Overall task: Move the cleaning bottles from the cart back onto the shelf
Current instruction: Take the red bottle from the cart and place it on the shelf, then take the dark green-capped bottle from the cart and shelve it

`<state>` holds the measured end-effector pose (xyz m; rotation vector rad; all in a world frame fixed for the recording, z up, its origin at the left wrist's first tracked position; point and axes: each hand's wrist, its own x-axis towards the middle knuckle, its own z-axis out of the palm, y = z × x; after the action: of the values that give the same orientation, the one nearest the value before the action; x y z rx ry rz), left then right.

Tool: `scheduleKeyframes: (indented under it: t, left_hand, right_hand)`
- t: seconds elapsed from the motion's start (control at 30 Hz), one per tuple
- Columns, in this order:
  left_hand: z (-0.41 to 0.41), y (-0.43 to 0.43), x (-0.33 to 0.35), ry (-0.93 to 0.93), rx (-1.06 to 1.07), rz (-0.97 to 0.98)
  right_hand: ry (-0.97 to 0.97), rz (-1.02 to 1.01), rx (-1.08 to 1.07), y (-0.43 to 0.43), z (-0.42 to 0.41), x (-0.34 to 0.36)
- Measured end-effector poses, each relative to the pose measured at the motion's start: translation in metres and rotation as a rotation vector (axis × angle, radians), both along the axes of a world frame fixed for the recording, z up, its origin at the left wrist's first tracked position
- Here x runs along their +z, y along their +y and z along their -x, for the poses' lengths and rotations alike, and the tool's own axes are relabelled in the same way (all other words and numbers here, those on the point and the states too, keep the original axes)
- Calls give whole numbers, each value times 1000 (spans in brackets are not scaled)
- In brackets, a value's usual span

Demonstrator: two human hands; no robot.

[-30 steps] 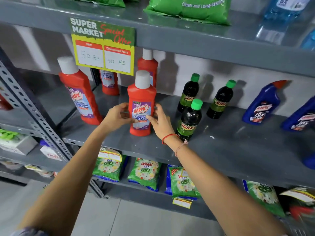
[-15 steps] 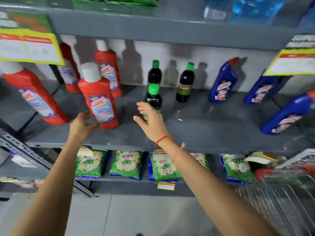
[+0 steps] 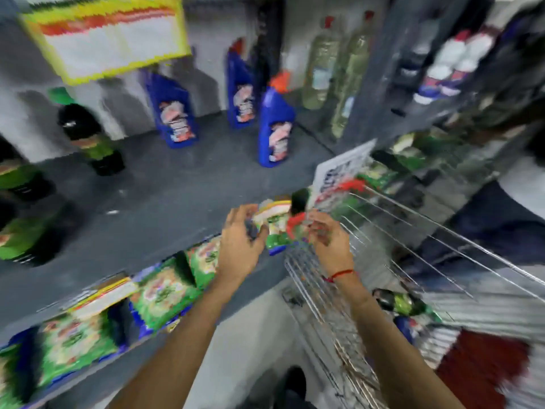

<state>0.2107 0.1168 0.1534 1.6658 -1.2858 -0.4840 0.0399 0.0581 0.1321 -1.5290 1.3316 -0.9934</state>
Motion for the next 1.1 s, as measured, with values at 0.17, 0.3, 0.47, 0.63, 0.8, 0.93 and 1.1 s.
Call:
scheduleKeyframes:
  t: [0.17, 0.3, 0.47, 0.63, 0.8, 0.93, 1.1]
  left_hand:
    - [101, -67, -42, -144, -344, -194]
    - [170, -101, -84, -244, -535, -309]
    - [233, -128, -142, -380, -738, -401]
    - [283, -145, -209, -414, -894, -557]
    - [320, -160, -279, -446, -925, -702]
    - [339, -172, -333, -387, -925, -819]
    - [350, -174, -353, -364, -825, -799]
  right_hand:
    - [179, -156, -282, -12, 136, -51]
    - [194, -405, -444, -9, 206, -99]
    - [151, -650, -580, -19, 254, -161]
    - [-59, -859, -708, -25, 274, -237]
    - [-245, -998, -924, -39, 278, -304]
    - [-321, -992, -955, -55, 285, -346]
    - [-605, -935, -1067, -70, 274, -362]
